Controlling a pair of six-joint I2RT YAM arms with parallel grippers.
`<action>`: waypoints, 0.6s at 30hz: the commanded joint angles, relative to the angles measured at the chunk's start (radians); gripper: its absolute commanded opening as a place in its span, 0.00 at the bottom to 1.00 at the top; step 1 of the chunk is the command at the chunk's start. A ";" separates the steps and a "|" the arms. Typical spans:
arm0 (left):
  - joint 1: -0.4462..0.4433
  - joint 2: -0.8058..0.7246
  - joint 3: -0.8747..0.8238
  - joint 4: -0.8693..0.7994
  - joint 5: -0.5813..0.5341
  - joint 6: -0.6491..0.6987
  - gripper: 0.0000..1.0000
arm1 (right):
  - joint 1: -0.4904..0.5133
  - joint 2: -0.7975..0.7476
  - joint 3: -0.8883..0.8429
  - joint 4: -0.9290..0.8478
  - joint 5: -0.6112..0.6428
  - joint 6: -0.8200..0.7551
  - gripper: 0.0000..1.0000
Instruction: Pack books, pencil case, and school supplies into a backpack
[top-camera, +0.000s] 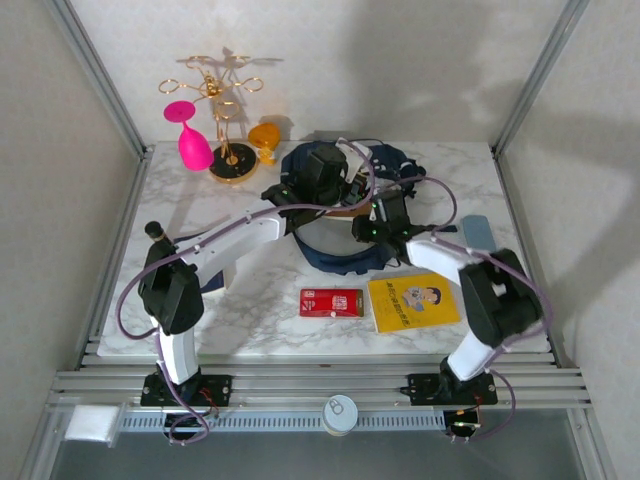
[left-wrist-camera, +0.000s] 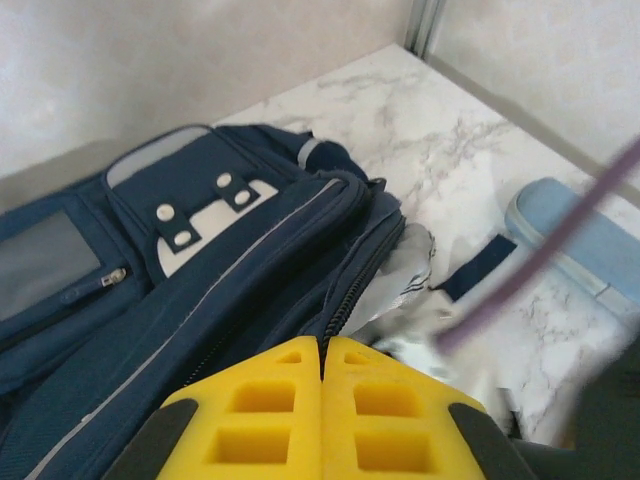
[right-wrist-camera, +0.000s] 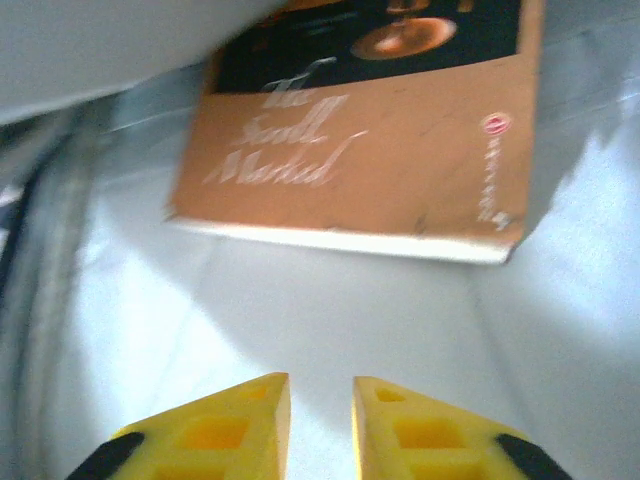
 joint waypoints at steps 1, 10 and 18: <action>-0.003 -0.059 -0.052 0.071 0.033 -0.074 0.00 | -0.001 -0.176 -0.068 -0.049 -0.126 -0.018 0.29; -0.014 -0.138 -0.303 0.133 0.265 -0.291 0.17 | -0.022 -0.455 -0.053 -0.501 0.070 0.174 0.37; -0.155 -0.155 -0.384 0.147 0.264 -0.469 0.43 | -0.153 -0.626 -0.152 -0.862 0.117 0.452 0.44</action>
